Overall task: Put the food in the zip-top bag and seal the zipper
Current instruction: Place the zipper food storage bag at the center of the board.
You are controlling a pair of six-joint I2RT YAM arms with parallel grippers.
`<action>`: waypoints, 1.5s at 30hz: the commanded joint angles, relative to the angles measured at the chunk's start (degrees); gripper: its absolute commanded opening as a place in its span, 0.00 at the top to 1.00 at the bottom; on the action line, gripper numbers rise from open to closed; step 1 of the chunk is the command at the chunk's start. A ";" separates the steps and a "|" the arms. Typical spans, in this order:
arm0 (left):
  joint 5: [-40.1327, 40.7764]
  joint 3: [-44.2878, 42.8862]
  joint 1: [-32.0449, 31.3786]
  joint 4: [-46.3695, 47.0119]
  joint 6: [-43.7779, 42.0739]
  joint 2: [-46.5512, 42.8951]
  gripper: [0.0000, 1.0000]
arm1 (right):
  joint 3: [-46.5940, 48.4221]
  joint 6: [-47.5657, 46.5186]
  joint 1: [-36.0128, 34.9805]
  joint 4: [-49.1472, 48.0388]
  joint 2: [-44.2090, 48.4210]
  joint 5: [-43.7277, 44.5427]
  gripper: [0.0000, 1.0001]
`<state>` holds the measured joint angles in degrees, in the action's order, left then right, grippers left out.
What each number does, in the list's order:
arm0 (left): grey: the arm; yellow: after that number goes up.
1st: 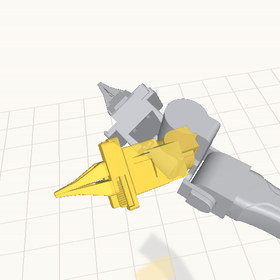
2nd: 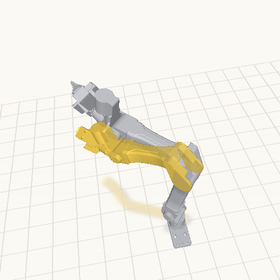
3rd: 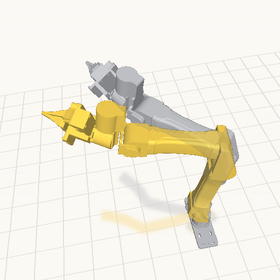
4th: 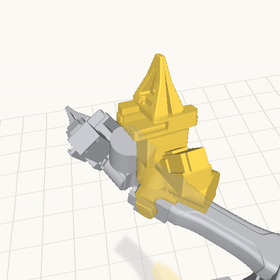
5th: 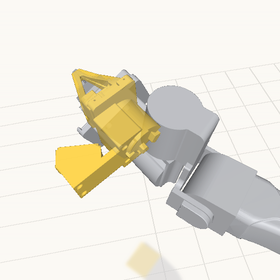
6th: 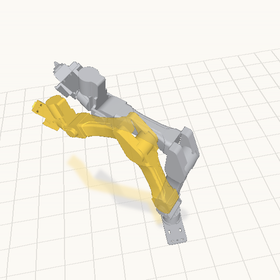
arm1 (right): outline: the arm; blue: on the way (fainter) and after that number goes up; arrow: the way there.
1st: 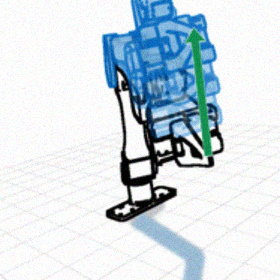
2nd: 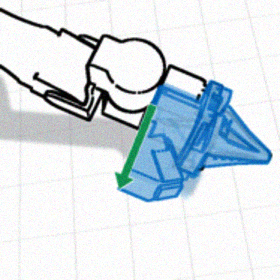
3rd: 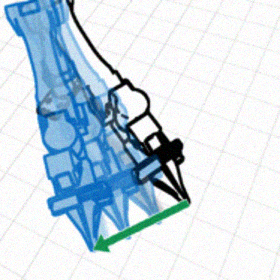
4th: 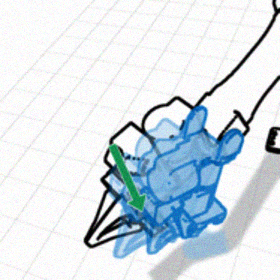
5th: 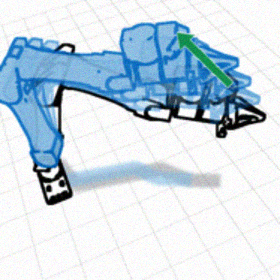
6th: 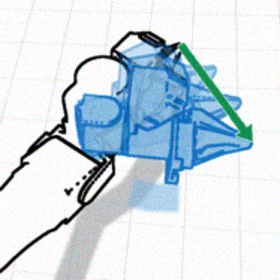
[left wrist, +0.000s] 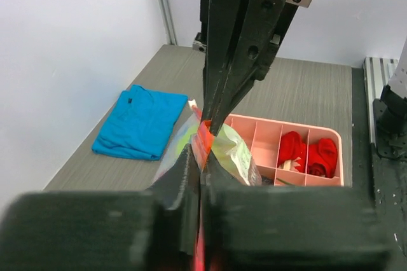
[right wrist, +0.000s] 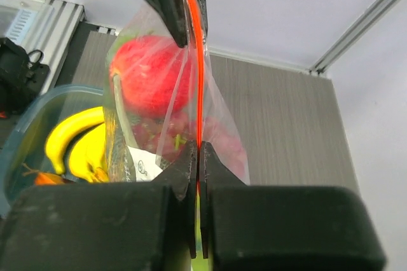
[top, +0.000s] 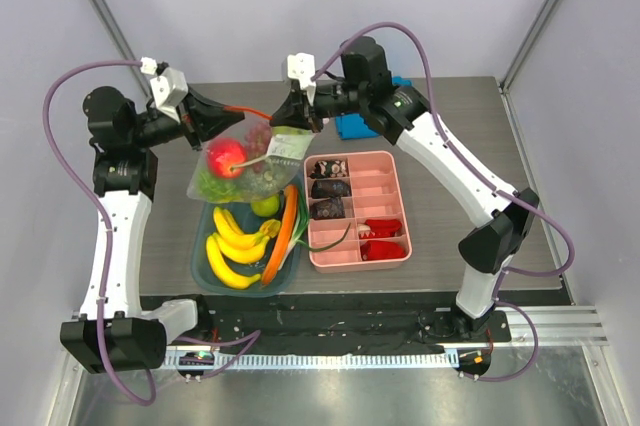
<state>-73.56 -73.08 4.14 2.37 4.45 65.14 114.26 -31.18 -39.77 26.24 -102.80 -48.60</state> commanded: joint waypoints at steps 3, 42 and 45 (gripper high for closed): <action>9.37 -1.45 -0.19 4.14 6.08 0.07 0.57 | 9.04 26.08 6.09 -0.39 -3.80 1.67 0.99; 15.64 3.29 -0.98 8.53 23.94 3.50 0.00 | -48.24 93.75 45.48 -36.84 28.90 64.85 0.99; 15.64 3.38 -1.24 8.88 24.38 4.29 0.00 | -45.10 94.54 45.48 -41.27 22.49 67.22 0.99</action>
<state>-58.19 -69.49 3.38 8.54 27.57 68.84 65.71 58.37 5.80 4.58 -76.31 9.43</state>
